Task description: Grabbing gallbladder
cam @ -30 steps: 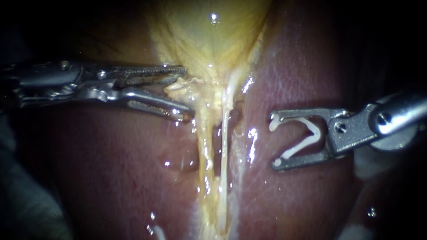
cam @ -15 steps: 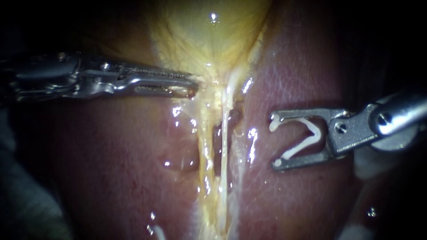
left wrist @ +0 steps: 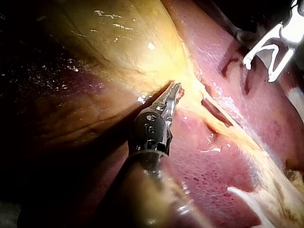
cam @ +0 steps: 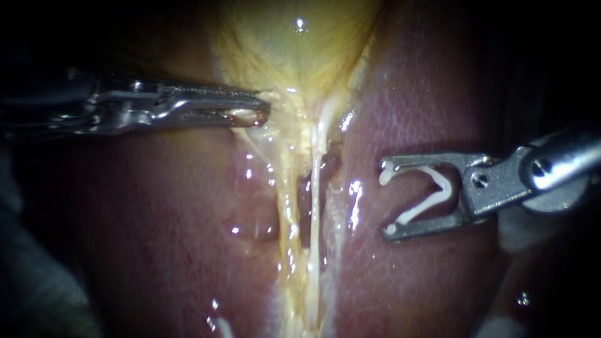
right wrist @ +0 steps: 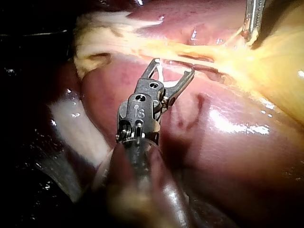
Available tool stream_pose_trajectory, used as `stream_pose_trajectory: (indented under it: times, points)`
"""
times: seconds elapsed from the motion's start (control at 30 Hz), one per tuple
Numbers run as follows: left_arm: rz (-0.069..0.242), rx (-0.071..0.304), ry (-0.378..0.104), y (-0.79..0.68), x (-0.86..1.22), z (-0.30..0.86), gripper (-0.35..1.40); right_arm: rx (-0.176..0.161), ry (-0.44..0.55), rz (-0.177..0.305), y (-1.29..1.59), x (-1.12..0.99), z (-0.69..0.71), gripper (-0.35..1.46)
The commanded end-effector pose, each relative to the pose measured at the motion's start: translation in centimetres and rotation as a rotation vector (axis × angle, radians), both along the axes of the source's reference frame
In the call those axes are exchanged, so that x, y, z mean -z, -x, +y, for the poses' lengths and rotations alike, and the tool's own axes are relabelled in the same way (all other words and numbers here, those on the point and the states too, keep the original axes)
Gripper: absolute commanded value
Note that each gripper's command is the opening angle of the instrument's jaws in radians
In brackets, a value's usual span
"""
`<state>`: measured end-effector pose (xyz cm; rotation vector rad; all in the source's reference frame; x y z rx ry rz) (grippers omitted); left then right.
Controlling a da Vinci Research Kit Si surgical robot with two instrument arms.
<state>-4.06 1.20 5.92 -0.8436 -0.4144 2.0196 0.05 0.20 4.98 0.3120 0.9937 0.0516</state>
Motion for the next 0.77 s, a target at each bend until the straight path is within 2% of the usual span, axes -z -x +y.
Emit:
stream_pose_trajectory:
  times: [0.03,0.13,0.23,0.37,0.77]
  points:
    - [-0.001,0.002,-0.004,-0.03,0.09,0.05,-0.35,0.0,0.0,0.0,0.0,0.0,0.0,0.5]
    - [0.001,0.005,-0.018,-0.11,0.31,0.18,-0.35,-0.001,0.0,0.0,0.0,0.0,0.0,0.5]
    - [-0.012,0.024,-0.019,-0.17,0.51,0.29,-0.35,-0.001,0.0,0.0,0.0,0.0,0.0,0.5]
    - [-0.017,0.045,-0.023,-0.24,0.7,0.38,-0.35,-0.001,0.0,0.0,0.0,0.0,0.0,0.5]
    - [-0.002,0.054,-0.008,-0.24,0.66,0.35,-0.35,-0.001,0.0,0.0,0.0,0.0,0.0,0.5]
